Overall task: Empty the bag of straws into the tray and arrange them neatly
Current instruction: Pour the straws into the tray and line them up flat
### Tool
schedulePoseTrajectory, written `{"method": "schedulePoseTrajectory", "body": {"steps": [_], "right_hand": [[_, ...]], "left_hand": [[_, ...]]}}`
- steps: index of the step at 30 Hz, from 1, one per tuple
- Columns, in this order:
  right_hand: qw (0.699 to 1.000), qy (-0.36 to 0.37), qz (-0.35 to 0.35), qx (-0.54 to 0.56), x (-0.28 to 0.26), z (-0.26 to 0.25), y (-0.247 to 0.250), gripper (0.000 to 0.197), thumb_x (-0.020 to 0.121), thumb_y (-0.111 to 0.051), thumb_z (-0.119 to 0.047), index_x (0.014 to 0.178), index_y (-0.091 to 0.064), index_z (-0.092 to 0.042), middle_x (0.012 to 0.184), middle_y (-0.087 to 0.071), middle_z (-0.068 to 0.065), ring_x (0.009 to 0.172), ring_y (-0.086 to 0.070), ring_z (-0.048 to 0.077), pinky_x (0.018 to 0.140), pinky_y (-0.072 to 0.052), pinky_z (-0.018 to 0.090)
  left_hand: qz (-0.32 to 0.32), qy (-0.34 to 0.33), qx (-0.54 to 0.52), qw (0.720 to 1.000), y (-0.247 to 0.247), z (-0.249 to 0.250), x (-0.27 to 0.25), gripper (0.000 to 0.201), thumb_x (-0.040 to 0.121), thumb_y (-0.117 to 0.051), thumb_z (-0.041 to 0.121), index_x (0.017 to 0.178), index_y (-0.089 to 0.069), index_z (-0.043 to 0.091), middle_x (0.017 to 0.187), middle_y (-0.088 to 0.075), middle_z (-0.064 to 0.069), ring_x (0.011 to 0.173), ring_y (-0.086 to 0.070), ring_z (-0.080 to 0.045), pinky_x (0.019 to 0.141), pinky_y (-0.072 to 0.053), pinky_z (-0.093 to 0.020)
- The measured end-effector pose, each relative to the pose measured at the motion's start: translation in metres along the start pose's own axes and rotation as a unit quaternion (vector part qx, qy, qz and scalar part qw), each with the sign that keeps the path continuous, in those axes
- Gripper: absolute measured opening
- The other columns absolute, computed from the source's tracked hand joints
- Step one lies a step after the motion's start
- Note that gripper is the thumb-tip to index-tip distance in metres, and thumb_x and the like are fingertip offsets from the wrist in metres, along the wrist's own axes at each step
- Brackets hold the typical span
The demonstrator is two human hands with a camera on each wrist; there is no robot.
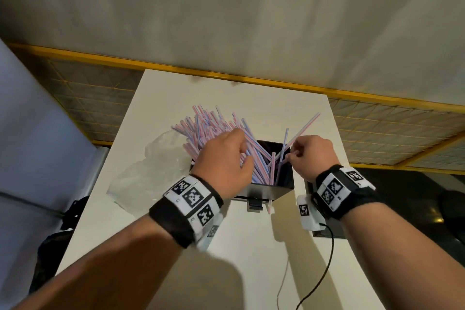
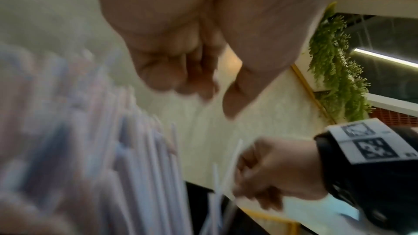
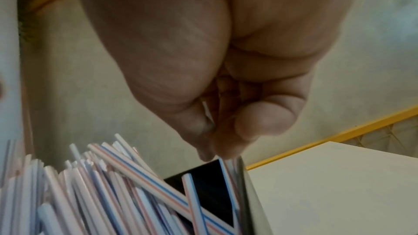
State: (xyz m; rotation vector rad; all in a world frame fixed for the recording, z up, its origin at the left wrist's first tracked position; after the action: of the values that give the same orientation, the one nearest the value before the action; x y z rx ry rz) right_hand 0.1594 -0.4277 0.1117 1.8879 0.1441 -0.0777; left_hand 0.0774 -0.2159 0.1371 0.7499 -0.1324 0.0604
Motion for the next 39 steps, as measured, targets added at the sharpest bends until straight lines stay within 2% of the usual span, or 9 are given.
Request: {"method": "schedulePoseTrajectory", "body": {"steps": [4, 10, 13, 17, 21, 24, 31, 36, 39], "right_hand": [[0.998, 0.008, 0.044, 0.05, 0.001, -0.008, 0.011, 0.01, 0.081, -0.068, -0.017, 0.073, -0.066, -0.011, 0.074, -0.067, 0.003, 0.077, -0.061, 0.026, 0.07, -0.05, 0.031], [0.991, 0.008, 0.065, 0.118, -0.001, -0.001, 0.019, 0.006, 0.079, -0.07, -0.015, 0.073, -0.068, -0.012, 0.07, -0.066, 0.001, 0.072, -0.062, 0.022, 0.062, -0.044, 0.025], [0.986, 0.015, 0.058, 0.153, -0.004, 0.001, 0.019, 0.005, 0.078, -0.07, -0.014, 0.074, -0.069, -0.013, 0.068, -0.067, 0.0, 0.068, -0.061, 0.019, 0.054, -0.039, 0.017], [0.978, 0.054, 0.087, 0.182, -0.008, -0.004, 0.032, 0.005, 0.077, -0.068, -0.013, 0.072, -0.069, -0.016, 0.064, -0.064, -0.006, 0.063, -0.059, 0.014, 0.057, -0.04, 0.019], [0.969, 0.089, 0.104, 0.205, -0.009, -0.024, 0.056, 0.005, 0.072, -0.066, -0.012, 0.068, -0.067, -0.015, 0.056, -0.058, -0.01, 0.054, -0.051, 0.006, 0.052, -0.037, 0.015], [0.97, 0.128, 0.077, 0.192, -0.003, -0.048, 0.059, 0.004, 0.071, -0.065, -0.012, 0.067, -0.066, -0.014, 0.056, -0.057, -0.011, 0.055, -0.052, 0.007, 0.055, -0.043, 0.019], [0.981, 0.153, -0.068, 0.103, 0.005, -0.071, -0.011, 0.009, 0.083, -0.062, -0.014, 0.084, -0.07, -0.018, 0.076, -0.065, -0.004, 0.073, -0.061, 0.018, 0.07, -0.049, 0.027], [0.989, 0.101, -0.051, 0.096, -0.006, -0.033, -0.013, 0.006, 0.079, -0.07, -0.018, 0.075, -0.066, -0.017, 0.066, -0.064, -0.007, 0.064, -0.06, 0.013, 0.056, -0.04, 0.014], [0.995, 0.01, -0.026, 0.1, -0.001, 0.001, -0.003, 0.024, 0.078, -0.08, -0.026, 0.076, -0.064, -0.008, 0.066, -0.069, 0.002, 0.063, -0.068, 0.021, 0.059, -0.057, 0.031]], "left_hand": [[-0.164, 0.039, 0.04, 0.985, -0.053, 0.015, 0.034, 0.019, 0.089, -0.059, 0.014, 0.108, -0.057, 0.012, 0.085, -0.067, -0.009, 0.077, -0.065, -0.028, 0.077, -0.057, -0.042], [-0.232, 0.082, 0.134, 0.96, -0.104, 0.02, 0.065, 0.027, 0.089, -0.07, 0.023, 0.111, -0.062, 0.009, 0.109, -0.065, -0.013, 0.085, -0.058, -0.03, 0.07, -0.047, -0.034], [-0.218, 0.086, 0.146, 0.961, -0.11, 0.023, 0.072, 0.018, 0.09, -0.067, 0.016, 0.105, -0.069, 0.005, 0.106, -0.07, -0.014, 0.098, -0.065, -0.033, 0.077, -0.051, -0.034], [-0.129, 0.098, 0.079, 0.984, -0.086, 0.028, 0.075, 0.008, 0.084, -0.062, 0.011, 0.079, -0.065, 0.006, 0.087, -0.071, -0.011, 0.08, -0.063, -0.031, 0.067, -0.05, -0.033], [-0.018, 0.075, 0.037, 0.996, -0.037, 0.033, 0.069, 0.007, 0.082, -0.067, 0.016, 0.077, -0.069, 0.011, 0.067, -0.063, 0.006, 0.074, -0.061, -0.024, 0.075, -0.046, -0.027], [0.027, 0.088, 0.02, 0.996, -0.007, 0.023, 0.058, 0.007, 0.082, -0.073, 0.02, 0.077, -0.07, 0.017, 0.068, -0.068, 0.005, 0.073, -0.066, -0.02, 0.072, -0.048, -0.024], [0.043, 0.092, 0.038, 0.994, 0.005, -0.012, 0.03, 0.037, 0.084, -0.075, 0.016, 0.12, -0.066, 0.013, 0.104, -0.07, -0.002, 0.084, -0.063, -0.014, 0.082, -0.046, -0.021], [0.081, -0.021, 0.025, 0.996, -0.008, -0.012, 0.003, 0.024, 0.076, -0.076, 0.005, 0.098, -0.064, 0.008, 0.095, -0.053, 0.002, 0.081, -0.048, -0.012, 0.072, -0.03, -0.012], [-0.007, -0.038, 0.003, 0.999, -0.032, -0.002, -0.002, 0.012, 0.08, -0.071, 0.008, 0.088, -0.063, 0.011, 0.08, -0.058, 0.003, 0.07, -0.052, -0.015, 0.068, -0.039, -0.021]]}}
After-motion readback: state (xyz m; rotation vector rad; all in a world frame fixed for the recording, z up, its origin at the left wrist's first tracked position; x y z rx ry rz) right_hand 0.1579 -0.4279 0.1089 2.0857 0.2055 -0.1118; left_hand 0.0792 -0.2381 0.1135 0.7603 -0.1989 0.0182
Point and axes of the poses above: each hand's wrist, its own x-axis towards the middle knuckle, its own y-axis out of the back of the hand, z = x × y, the point moved 3 cm from there along x, towards the middle knuckle
